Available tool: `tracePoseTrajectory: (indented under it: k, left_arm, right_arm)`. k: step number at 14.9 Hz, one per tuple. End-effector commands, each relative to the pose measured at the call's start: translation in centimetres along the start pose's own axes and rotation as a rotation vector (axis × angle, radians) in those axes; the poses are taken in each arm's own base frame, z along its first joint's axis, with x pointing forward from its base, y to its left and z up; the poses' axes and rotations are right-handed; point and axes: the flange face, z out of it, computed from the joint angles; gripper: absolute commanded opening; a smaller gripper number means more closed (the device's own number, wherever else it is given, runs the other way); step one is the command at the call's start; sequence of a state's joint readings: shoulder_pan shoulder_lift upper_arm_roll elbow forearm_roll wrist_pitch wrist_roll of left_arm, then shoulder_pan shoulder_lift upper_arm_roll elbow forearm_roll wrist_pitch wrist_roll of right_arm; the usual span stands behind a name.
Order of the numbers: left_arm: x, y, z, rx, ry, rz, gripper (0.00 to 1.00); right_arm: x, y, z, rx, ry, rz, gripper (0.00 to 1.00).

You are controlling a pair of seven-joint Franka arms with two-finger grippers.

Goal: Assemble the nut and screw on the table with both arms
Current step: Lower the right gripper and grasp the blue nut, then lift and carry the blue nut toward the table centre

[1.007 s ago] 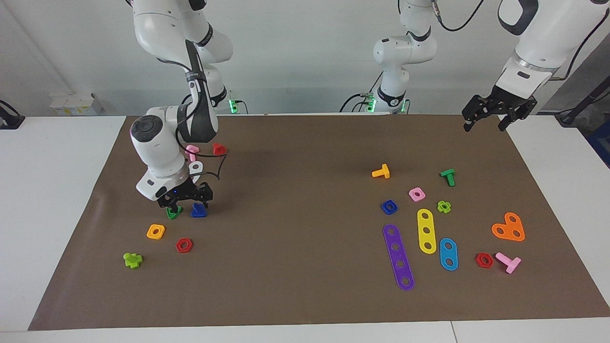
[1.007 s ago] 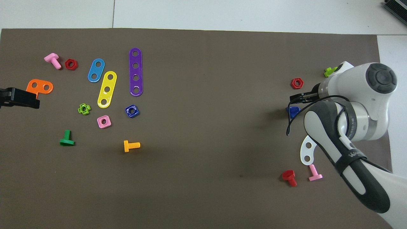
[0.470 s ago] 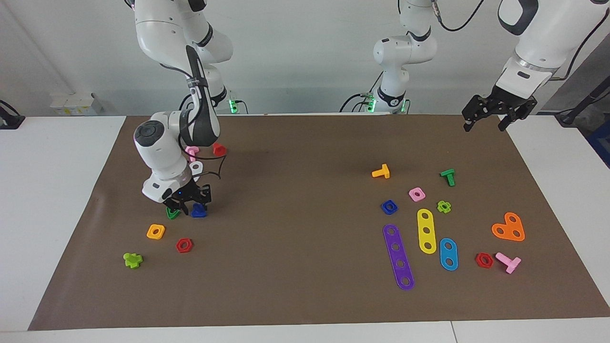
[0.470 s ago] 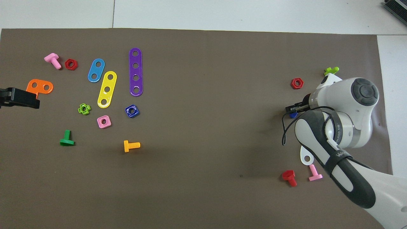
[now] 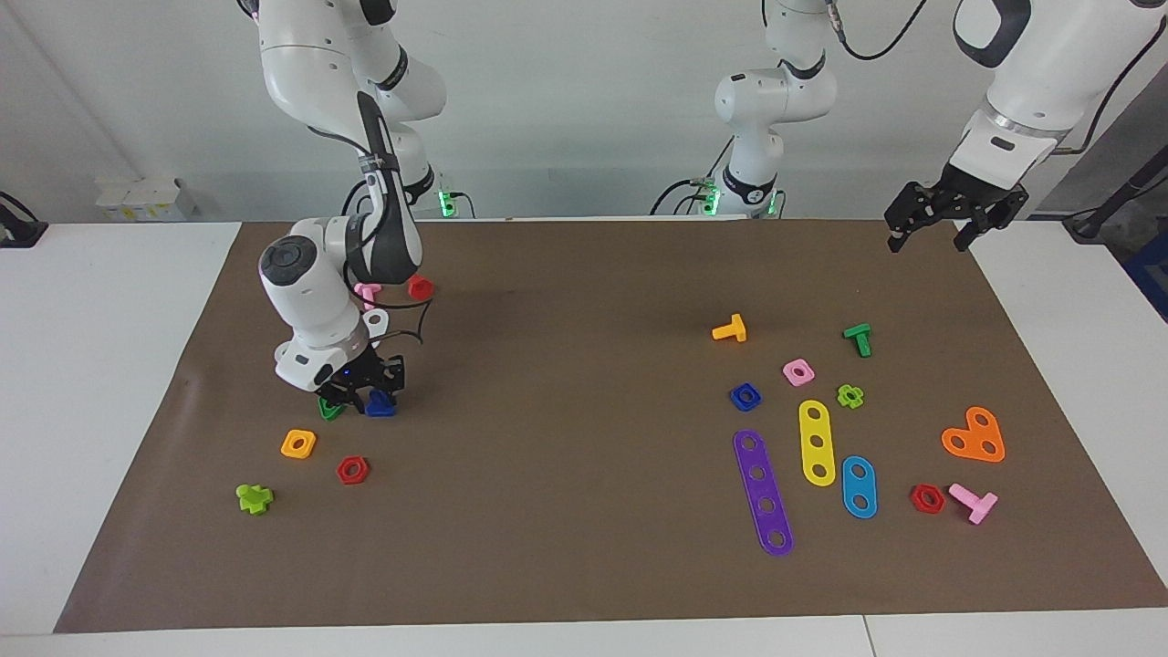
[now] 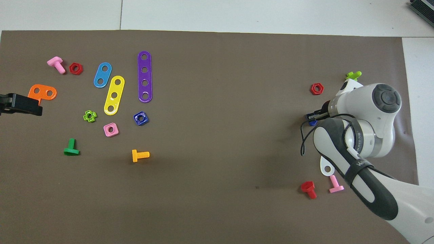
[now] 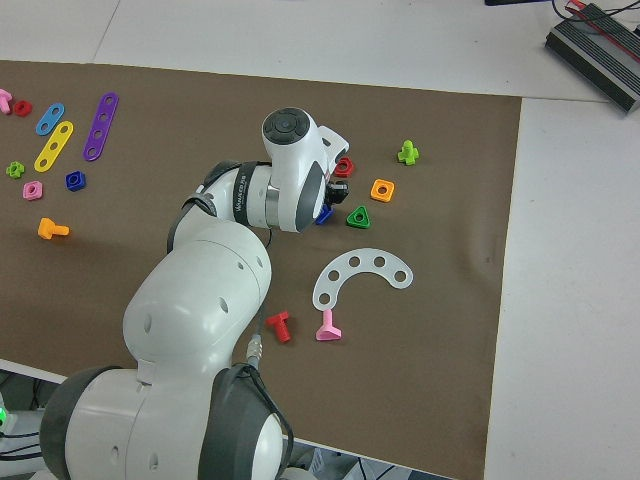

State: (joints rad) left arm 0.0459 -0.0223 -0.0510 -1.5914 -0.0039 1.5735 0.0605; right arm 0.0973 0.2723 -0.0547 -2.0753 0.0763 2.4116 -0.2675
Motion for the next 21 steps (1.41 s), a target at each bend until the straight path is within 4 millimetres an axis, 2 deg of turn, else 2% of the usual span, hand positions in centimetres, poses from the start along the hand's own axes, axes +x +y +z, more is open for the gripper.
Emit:
tracePoseTrajectory:
  k: [1,4,6,8,9,11,13,14,15,18,19,21]
  left_arm:
    - [-0.8,-0.3,0.0,-0.006,0.008,0.0,1.0]
    - [-0.9,-0.2,-0.1,-0.007,0.01,-0.001,1.0]
    - [-0.8,-0.3,0.0,-0.006,0.008,0.0,1.0]
    - [-0.8,-0.2,0.0,-0.008,0.008,0.0,1.0]
    - [-0.8,-0.3,0.0,-0.006,0.008,0.0,1.0]
    - [-0.8,-0.2,0.0,-0.008,0.008,-0.001,1.0]
    - [-0.8,-0.2,0.0,-0.008,0.008,-0.001,1.0]
    - [-0.8,-0.2,0.0,-0.008,0.008,-0.001,1.0]
    - [-0.8,-0.3,0.0,-0.006,0.008,-0.001,1.0]
    - [-0.8,-0.2,0.0,-0.008,0.008,-0.001,1.0]
    - [-0.9,-0.2,-0.2,-0.007,0.011,-0.001,1.0]
    - [-0.8,-0.2,0.0,-0.008,0.008,-0.001,1.0]
  right_arm:
    - [-0.1,0.2,0.0,0.021,0.013,-0.005,0.0]
    - [0.4,0.3,-0.9,0.028,0.006,0.012,0.0]
    - [1.8,0.0,-3.5,0.037,0.003,0.053,0.0]
    - [3.8,-0.7,-7.2,0.041,0.019,0.14,0.0]
    - [5.0,-1.7,-8.9,0.043,0.036,0.172,0.0]
    - [6.9,-5.6,-10.9,0.033,0.072,0.18,0.0]
    - [8.3,-11.0,-11.6,0.032,0.1,0.226,0.0]
    - [9.0,-12.9,-12.0,0.023,0.116,0.253,0.0]
    - [9.7,-15.4,-11.7,0.012,0.123,0.275,0.0]
    - [11.1,-22.5,-10.0,0.033,0.137,0.367,0.0]
    - [11.3,-24.5,-8.8,0.036,0.13,0.386,0.0]
    - [12.0,-30.1,-5.1,0.03,0.114,0.437,0.0]
